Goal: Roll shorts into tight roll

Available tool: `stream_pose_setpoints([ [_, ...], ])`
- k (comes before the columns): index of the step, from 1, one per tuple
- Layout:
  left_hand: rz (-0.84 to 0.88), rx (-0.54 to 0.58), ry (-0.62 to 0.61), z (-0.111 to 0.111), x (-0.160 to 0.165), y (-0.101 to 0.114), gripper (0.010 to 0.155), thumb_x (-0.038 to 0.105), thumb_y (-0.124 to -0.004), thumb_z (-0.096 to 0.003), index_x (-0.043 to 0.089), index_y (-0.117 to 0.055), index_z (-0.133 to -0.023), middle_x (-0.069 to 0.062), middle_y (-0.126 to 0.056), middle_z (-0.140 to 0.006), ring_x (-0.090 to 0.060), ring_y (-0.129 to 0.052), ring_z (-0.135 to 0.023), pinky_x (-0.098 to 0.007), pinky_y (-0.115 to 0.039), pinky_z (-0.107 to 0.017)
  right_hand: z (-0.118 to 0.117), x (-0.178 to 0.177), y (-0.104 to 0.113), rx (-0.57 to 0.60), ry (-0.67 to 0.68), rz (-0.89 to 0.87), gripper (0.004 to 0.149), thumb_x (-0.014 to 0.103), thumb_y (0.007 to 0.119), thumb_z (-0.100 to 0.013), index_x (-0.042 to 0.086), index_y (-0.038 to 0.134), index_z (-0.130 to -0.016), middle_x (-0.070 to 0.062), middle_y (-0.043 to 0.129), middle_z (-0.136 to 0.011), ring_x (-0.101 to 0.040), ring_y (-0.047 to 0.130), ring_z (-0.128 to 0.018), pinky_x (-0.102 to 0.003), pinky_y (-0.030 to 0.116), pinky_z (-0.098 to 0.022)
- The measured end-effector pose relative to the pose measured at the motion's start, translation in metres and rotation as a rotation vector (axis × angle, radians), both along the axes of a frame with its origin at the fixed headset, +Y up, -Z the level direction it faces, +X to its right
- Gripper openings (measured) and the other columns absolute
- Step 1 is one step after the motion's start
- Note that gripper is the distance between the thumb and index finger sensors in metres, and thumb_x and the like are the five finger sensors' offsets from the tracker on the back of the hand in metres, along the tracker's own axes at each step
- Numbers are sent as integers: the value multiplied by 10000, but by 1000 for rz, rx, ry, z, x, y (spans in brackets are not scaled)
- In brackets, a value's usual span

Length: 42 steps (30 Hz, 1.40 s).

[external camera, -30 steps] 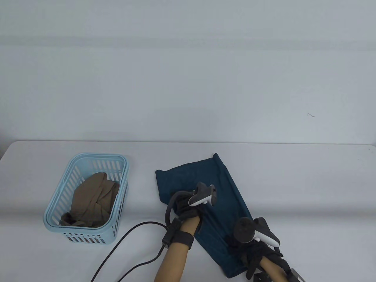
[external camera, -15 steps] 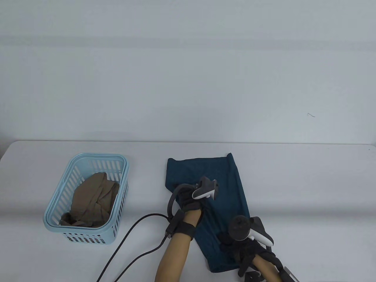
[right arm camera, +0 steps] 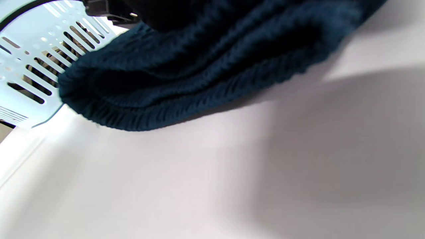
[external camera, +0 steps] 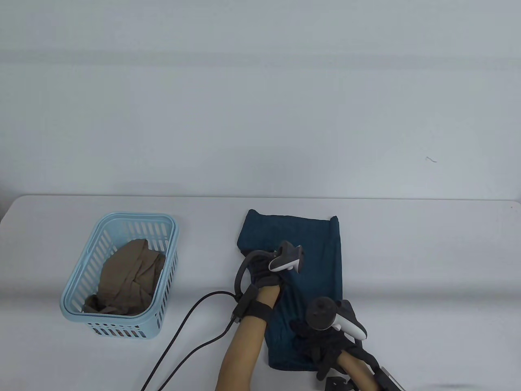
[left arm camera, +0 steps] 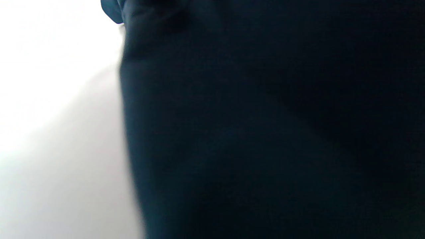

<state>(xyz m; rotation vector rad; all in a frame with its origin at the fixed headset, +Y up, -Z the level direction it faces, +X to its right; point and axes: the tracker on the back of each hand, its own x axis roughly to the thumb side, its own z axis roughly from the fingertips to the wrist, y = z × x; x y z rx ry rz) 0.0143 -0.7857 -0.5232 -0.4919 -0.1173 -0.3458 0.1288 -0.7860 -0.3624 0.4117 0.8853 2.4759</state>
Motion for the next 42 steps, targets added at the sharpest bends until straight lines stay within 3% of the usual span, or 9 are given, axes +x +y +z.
stream_pose_setpoints([
  [9, 0, 15, -22, 3, -1, -3, 569, 232, -538, -528, 240, -248, -1017, -194, -247, -1166, -473, -342, -1098, -716, -238, -717, 2, -1, -1, 27, -14, 5, 608, 323, 585, -555, 96, 366, -1075, -205, 331, -947, -303, 518, -771, -408, 490, -614],
  [13, 42, 75, -64, 13, -9, 11, 619, 303, -585, -535, 205, -266, -1056, -187, -274, -1164, -463, -372, -1094, -708, -265, -716, 3, 2, 1, 16, -27, -29, 608, 327, 587, -553, 107, 369, -1077, -221, 313, -974, -314, 517, -788, -416, 491, -626],
  [16, 160, 130, -95, 32, -19, 35, 621, 334, -584, -538, 178, -304, -1070, -201, -294, -1161, -476, -392, -1085, -713, -284, -708, 8, 12, 11, 44, -32, -131, 639, 330, 590, -551, 74, 329, -1075, -238, 285, -1038, -386, 522, -846, -493, 496, -661],
  [20, 399, 172, -176, 80, -35, 67, 608, 349, -591, -541, 151, -387, -1078, -223, -313, -1159, -498, -404, -1074, -718, -294, -698, 18, 33, 39, 260, -62, -129, 631, 323, 606, -545, 73, 361, -1071, -240, 319, -1051, -414, 536, -899, -561, 491, -676],
  [25, 554, 171, -312, 143, -49, 82, 608, 355, -612, -538, 121, -444, -1074, -235, -342, -1153, -507, -424, -1063, -707, -307, -693, 31, 51, 54, 424, -47, -123, 591, 309, 635, -534, 82, 457, -1050, -227, 441, -1035, -396, 615, -878, -562, 534, -663],
  [31, 614, 124, -434, 198, -54, 71, 497, 332, -669, -522, 121, -639, -970, -206, -602, -1073, -474, -639, -987, -709, -374, -693, 49, 46, 46, 475, 111, 21, 523, 289, 669, -523, 99, 557, -997, -199, 575, -977, -356, 708, -809, -536, 591, -637],
  [35, 616, 56, -486, 210, -50, 55, 527, 342, -696, -510, 129, -620, -987, -209, -597, -1072, -471, -646, -982, -716, -387, -692, 53, 36, 36, 415, 190, 118, 568, 323, 690, -515, 95, 521, -1008, -201, 539, -991, -360, 673, -831, -541, 565, -651],
  [42, 450, -75, -506, 211, -48, 20, 674, 359, -698, -507, 82, -446, -1066, -251, -457, -1116, -495, -555, -1012, -725, -374, -687, 56, 20, 19, 352, 275, 260, 721, 392, 717, -497, 78, 370, -1046, -217, 371, -1038, -392, 521, -898, -566, 462, -690],
])
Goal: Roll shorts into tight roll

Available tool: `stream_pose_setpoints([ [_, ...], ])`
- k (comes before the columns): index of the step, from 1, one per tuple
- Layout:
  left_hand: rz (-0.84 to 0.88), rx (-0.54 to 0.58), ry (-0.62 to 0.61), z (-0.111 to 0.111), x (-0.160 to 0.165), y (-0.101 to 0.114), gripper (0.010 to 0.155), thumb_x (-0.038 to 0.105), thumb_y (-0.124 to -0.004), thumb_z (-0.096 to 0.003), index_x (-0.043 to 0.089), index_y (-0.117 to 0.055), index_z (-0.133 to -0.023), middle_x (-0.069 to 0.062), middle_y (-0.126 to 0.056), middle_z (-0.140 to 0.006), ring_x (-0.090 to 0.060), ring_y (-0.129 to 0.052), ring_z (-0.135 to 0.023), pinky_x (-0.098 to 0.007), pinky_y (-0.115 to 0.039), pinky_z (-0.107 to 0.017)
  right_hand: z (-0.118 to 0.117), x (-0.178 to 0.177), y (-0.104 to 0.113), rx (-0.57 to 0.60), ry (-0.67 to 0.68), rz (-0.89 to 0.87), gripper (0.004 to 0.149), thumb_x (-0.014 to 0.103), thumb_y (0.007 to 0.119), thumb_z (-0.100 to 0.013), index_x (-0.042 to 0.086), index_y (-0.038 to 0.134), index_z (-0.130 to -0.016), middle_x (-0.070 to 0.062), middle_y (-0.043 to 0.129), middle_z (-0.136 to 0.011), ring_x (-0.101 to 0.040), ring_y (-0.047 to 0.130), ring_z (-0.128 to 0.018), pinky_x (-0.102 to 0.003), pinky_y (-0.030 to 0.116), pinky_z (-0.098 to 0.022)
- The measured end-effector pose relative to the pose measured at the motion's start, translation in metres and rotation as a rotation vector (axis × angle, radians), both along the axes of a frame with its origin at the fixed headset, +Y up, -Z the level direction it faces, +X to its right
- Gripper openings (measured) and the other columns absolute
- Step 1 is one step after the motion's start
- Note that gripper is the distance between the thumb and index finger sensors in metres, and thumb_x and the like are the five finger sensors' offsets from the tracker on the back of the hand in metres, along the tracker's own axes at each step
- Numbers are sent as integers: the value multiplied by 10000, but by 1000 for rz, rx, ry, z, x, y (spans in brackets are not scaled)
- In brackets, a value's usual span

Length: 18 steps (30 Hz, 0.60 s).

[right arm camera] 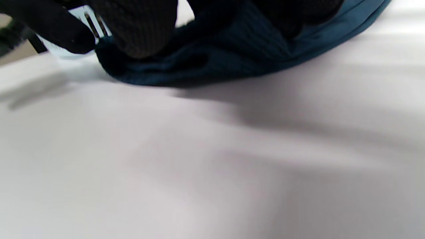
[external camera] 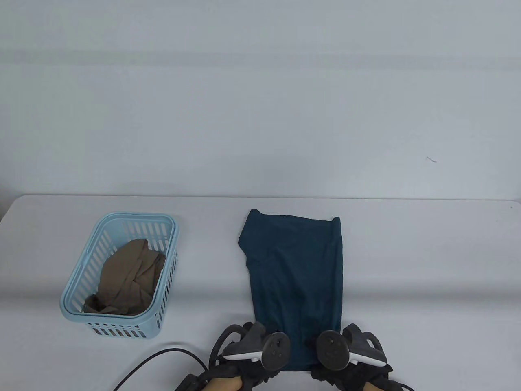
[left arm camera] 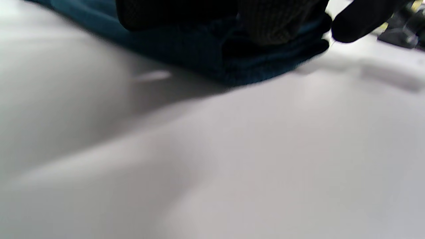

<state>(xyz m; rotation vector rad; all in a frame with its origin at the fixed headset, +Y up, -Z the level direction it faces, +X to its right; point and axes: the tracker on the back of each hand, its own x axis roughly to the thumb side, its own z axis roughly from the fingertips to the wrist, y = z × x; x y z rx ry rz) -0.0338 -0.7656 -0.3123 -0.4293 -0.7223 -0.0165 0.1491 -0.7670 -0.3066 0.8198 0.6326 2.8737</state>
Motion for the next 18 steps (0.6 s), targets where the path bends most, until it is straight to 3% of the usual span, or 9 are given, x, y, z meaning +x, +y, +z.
stream_pose_setpoints([
  [3, -44, -10, 0, 2, 1, -13, 732, 341, -696, -511, 66, -311, -1070, -252, -342, -1112, -488, -465, -1012, -712, -365, -689, 2, -6, -11, -2, 19, 104, 753, 378, 721, -497, 85, 295, -1046, -208, 292, -1048, -392, 444, -915, -563, 417, -705],
  [6, -61, 42, -16, 2, 4, -14, 722, 322, -694, -510, 64, -312, -1066, -251, -360, -1098, -476, -484, -991, -700, -378, -687, 2, -9, -15, 46, 4, 121, 718, 329, 718, -504, 100, 288, -1032, -194, 300, -1040, -382, 449, -907, -550, 430, -703],
  [12, 41, 37, -3, -5, -3, -4, 627, 300, -669, -503, 77, -472, -1055, -233, -532, -1085, -447, -634, -968, -672, -481, -690, -5, -1, -6, 105, -41, -11, 566, 312, 707, -499, 134, 525, -1005, -149, 562, -1006, -351, 646, -860, -541, 553, -667],
  [18, 159, -59, 63, -10, -10, 9, 529, 256, -625, -518, 97, -607, -1022, -217, -753, -1013, -410, -817, -889, -672, -574, -670, -13, 14, -1, -29, -101, -195, 508, 291, 743, -467, 149, 690, -952, -134, 746, -930, -330, 788, -776, -521, 653, -615],
])
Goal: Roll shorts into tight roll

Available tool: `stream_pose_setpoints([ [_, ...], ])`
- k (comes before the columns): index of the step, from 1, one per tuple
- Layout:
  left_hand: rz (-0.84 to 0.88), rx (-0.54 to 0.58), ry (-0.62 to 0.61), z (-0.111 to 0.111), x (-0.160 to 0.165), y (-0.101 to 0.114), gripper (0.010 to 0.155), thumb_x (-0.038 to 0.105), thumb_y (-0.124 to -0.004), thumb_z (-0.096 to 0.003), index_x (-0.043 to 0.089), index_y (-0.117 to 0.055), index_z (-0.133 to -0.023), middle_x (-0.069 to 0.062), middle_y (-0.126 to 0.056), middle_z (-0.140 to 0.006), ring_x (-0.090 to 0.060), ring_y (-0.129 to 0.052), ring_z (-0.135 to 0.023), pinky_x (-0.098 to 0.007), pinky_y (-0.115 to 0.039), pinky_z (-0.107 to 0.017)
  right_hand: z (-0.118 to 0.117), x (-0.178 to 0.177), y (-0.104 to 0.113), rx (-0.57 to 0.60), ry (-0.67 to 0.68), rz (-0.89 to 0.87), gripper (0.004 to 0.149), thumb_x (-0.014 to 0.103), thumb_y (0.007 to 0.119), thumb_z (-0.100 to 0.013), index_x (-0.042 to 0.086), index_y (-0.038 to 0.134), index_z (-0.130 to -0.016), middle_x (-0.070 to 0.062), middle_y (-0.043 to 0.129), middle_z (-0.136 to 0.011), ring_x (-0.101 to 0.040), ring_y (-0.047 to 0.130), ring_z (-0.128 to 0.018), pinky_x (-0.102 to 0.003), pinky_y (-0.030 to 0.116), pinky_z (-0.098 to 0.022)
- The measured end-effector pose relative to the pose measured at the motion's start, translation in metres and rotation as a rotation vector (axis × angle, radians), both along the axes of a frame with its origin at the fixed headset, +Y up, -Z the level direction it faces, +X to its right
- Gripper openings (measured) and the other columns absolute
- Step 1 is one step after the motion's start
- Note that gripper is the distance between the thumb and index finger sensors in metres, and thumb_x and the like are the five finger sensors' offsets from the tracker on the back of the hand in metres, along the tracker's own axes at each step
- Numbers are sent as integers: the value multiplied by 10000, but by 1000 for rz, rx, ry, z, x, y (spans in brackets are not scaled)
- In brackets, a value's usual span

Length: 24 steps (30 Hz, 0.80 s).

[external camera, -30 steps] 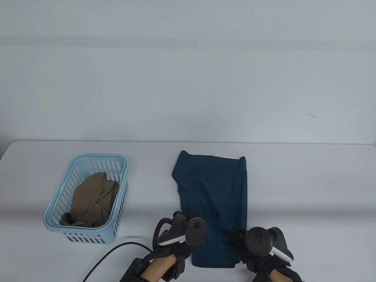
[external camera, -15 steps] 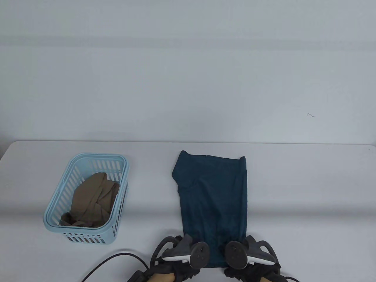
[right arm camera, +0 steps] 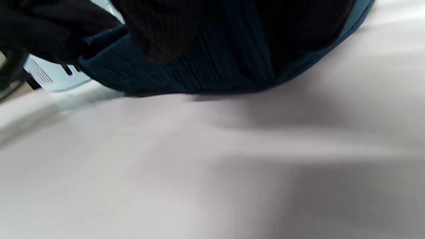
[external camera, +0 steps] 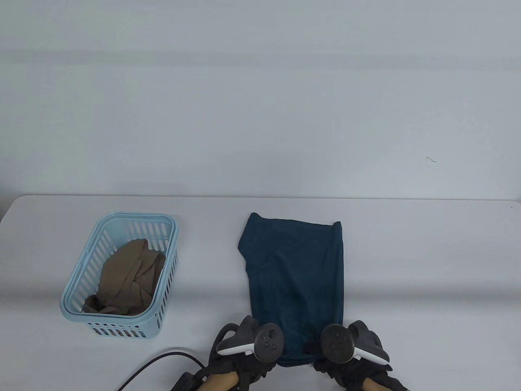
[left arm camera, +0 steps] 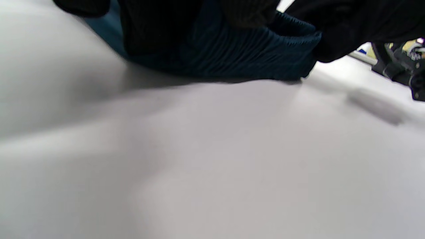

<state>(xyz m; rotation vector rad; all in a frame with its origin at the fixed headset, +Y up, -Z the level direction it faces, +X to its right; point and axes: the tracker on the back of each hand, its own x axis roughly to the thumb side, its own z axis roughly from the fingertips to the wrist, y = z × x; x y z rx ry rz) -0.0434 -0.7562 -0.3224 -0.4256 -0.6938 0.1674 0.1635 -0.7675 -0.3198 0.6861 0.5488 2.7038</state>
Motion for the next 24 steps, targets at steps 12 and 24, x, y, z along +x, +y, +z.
stream_pose_setpoints([
  [12, -22, 148, 66, -1, 1, -4, 504, 260, -628, -521, 171, -640, -1017, -121, -870, -878, -320, -898, -753, -672, -546, -678, 0, 3, -5, 19, -115, 38, 531, 340, 651, -507, 213, 622, -1022, -71, 766, -904, -339, 753, -757, -528, 608, -618],
  [24, -138, 244, 23, -3, 10, -15, 415, 245, -685, -512, 166, -664, -919, -142, -738, -950, -356, -816, -840, -675, -516, -691, 4, -18, -12, 242, -156, 201, 526, 301, 649, -507, 208, 614, -1023, -94, 652, -980, -372, 642, -843, -553, 529, -664],
])
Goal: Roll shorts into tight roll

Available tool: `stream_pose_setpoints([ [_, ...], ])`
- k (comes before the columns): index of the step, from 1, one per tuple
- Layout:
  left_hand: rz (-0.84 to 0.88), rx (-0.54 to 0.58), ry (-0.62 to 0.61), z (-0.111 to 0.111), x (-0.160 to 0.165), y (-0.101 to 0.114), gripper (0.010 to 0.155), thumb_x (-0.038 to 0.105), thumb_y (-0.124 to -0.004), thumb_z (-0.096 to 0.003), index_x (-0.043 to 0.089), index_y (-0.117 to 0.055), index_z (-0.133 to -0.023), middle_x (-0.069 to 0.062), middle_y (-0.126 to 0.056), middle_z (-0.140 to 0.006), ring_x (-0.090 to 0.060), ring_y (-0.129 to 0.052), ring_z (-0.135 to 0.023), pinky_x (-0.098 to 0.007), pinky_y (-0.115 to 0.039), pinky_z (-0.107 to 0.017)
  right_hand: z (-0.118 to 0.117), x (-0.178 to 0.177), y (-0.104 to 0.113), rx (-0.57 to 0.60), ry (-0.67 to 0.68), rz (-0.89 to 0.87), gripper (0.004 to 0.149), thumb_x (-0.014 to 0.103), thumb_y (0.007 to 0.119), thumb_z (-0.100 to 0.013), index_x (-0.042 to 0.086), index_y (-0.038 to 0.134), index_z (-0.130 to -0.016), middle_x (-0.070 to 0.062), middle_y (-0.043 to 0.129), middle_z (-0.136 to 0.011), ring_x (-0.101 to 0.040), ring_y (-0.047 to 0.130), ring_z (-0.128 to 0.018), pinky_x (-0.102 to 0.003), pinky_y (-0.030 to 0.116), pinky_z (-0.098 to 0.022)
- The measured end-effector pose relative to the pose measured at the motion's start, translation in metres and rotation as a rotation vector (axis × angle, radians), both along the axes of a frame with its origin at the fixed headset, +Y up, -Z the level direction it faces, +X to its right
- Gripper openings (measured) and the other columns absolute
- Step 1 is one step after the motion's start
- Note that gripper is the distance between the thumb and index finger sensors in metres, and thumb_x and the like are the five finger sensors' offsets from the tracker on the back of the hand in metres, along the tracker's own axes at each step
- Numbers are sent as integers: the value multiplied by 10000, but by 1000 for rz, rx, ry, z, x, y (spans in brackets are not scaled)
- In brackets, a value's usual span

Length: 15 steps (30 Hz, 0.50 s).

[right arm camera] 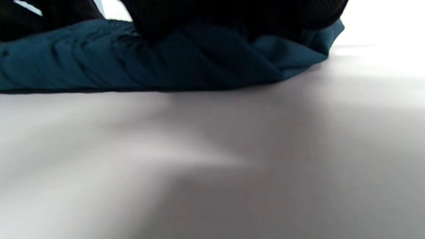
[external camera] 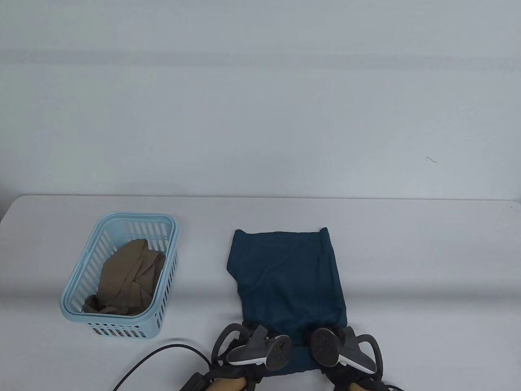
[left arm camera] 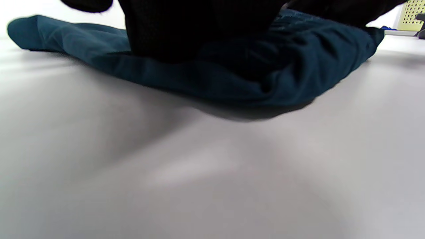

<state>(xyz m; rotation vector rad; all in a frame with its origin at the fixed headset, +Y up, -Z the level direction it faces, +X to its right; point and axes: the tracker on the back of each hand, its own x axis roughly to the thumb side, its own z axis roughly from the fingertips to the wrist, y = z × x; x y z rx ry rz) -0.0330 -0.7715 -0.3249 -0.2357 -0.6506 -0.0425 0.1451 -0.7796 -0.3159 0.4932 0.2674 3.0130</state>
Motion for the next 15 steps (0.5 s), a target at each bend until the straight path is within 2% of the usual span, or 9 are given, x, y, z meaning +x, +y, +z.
stream_pose_setpoints([
  [2, 29, -36, -9, -2, -4, 0, 412, 247, -670, -521, 163, -673, -924, -151, -719, -969, -381, -787, -865, -681, -479, -692, 0, -1, 1, 23, 6, -10, 540, 287, 671, -498, 189, 569, -1019, -105, 649, -981, -369, 655, -842, -549, 545, -659],
  [5, 47, -179, -4, -3, -8, -1, 463, 292, -624, -549, 126, -618, -982, -187, -610, -1035, -444, -662, -938, -700, -393, -692, 1, -2, 2, 48, 13, -5, 463, 272, 689, -491, 199, 638, -946, -96, 687, -961, -364, 683, -835, -546, 567, -653],
  [7, 23, -256, -4, -2, -9, -1, 597, 427, -625, -534, 103, -544, -1028, -208, -514, -1077, -474, -566, -982, -709, -340, -693, 1, -1, 2, 50, 22, 8, 444, 278, 684, -493, 203, 677, -930, -92, 708, -956, -363, 696, -838, -546, 575, -652],
  [9, -22, -270, -17, 0, -7, -3, 734, 513, -667, -484, 92, -471, -1053, -219, -436, -1096, -486, -497, -1002, -716, -310, -692, 0, 1, 2, 21, 48, 3, 446, 296, 667, -500, 197, 700, -934, -96, 701, -966, -368, 680, -852, -550, 559, -662],
  [11, -119, -244, -45, 4, -3, -6, 802, 524, -704, -461, 87, -399, -1059, -222, -381, -1098, -482, -457, -1009, -720, -304, -691, -2, 7, 0, -72, 97, -39, 494, 355, 645, -502, 170, 669, -959, -119, 648, -989, -387, 623, -871, -563, 514, -676],
  [14, -152, -183, -64, 7, 1, -5, 808, 495, -737, -454, 70, -404, -1054, -237, -405, -1089, -484, -492, -1002, -721, -337, -693, -2, 13, -2, -278, 95, -57, 738, 473, 705, -456, 117, 464, -1056, -163, 418, -1071, -428, 415, -940, -599, 356, -710],
  [15, -142, -170, -65, 7, 1, -5, 801, 492, -742, -452, 65, -427, -1052, -239, -429, -1087, -485, -522, -994, -720, -351, -694, 0, 13, -4, -296, 98, -21, 781, 475, 726, -446, 123, 408, -1067, -159, 363, -1080, -422, 371, -952, -600, 327, -716],
])
